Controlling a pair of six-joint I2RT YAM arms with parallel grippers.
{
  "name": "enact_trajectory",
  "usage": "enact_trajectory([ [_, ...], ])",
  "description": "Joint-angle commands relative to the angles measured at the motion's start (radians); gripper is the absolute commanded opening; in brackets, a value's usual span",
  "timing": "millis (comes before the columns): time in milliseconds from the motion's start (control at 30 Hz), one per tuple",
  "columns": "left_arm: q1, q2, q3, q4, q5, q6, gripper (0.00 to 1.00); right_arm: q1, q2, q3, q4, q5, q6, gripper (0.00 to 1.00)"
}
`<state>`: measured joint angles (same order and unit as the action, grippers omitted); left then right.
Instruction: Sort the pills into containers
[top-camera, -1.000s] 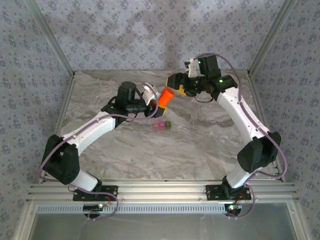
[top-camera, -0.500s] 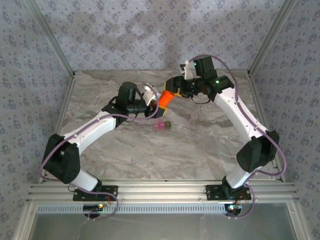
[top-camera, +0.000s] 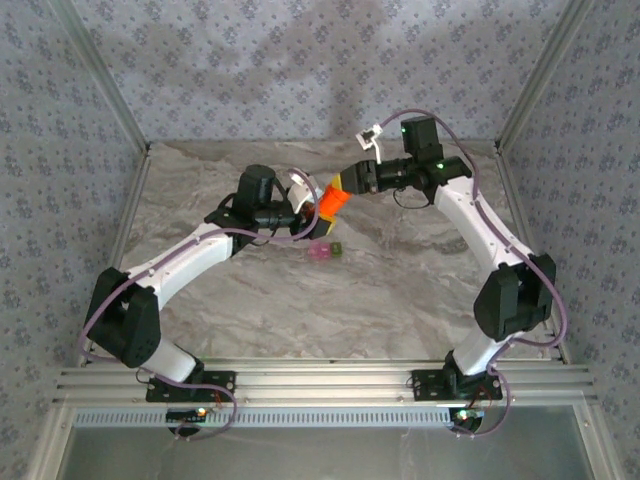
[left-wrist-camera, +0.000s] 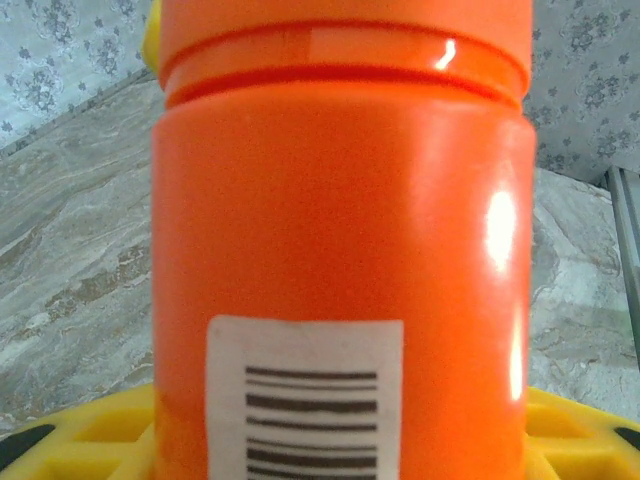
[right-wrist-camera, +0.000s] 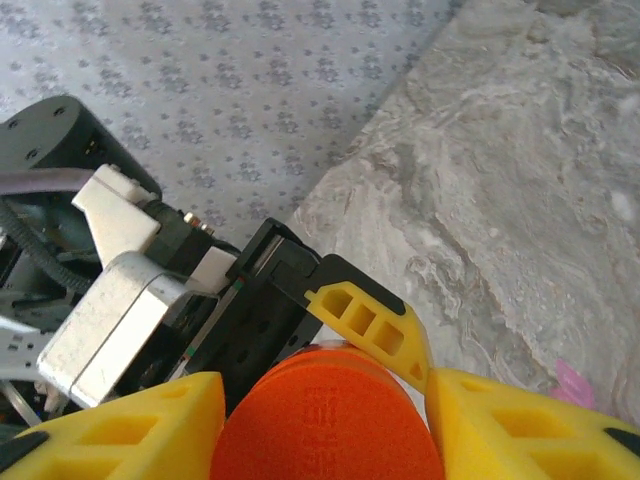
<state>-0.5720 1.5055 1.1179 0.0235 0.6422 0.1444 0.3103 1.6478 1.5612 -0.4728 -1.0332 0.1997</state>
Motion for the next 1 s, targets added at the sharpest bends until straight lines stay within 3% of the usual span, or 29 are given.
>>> enact_trajectory([
  [0,0.006,-0.035,0.023,0.032,0.024,-0.004,0.0,-0.021,-0.018,-0.011,0.056,-0.069,-0.026,0.72],
  [167,0.006,-0.035,0.028,0.027,0.027,-0.003,0.0,-0.06,-0.122,-0.044,0.121,0.087,0.239,0.77],
  [233,0.006,-0.036,0.031,0.018,0.025,0.002,0.0,-0.069,-0.15,-0.043,0.099,0.219,0.385,0.77],
  [367,0.006,-0.032,0.043,0.004,0.027,0.01,0.0,-0.037,-0.202,-0.069,-0.007,0.442,0.518,0.78],
  [967,0.006,-0.025,0.051,-0.01,0.033,0.012,0.0,0.133,-0.093,0.021,-0.063,0.486,0.502,0.77],
])
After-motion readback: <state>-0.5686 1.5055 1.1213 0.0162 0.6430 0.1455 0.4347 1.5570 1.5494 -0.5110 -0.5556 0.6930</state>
